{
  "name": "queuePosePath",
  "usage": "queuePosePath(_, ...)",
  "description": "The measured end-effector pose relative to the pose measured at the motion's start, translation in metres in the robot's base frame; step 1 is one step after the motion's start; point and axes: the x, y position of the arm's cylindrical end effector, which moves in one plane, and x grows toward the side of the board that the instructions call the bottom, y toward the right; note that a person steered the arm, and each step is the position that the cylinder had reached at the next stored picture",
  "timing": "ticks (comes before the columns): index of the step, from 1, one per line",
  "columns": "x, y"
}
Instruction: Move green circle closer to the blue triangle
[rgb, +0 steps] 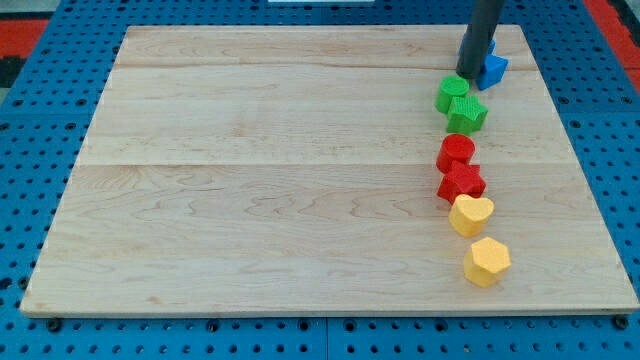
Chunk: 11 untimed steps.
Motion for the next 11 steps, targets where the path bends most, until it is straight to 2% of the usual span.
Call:
queuePosePath(1,0.000,0.000)
queuePosePath(2,-0.001,-0.031)
queuePosePath(3,-0.002,-0.089)
queuePosePath(4,-0.001,-0.091)
queuePosePath(5,0.031,-0.092)
queuePosePath(7,0.040,-0.092)
queuePosePath(11,0.042,-0.007)
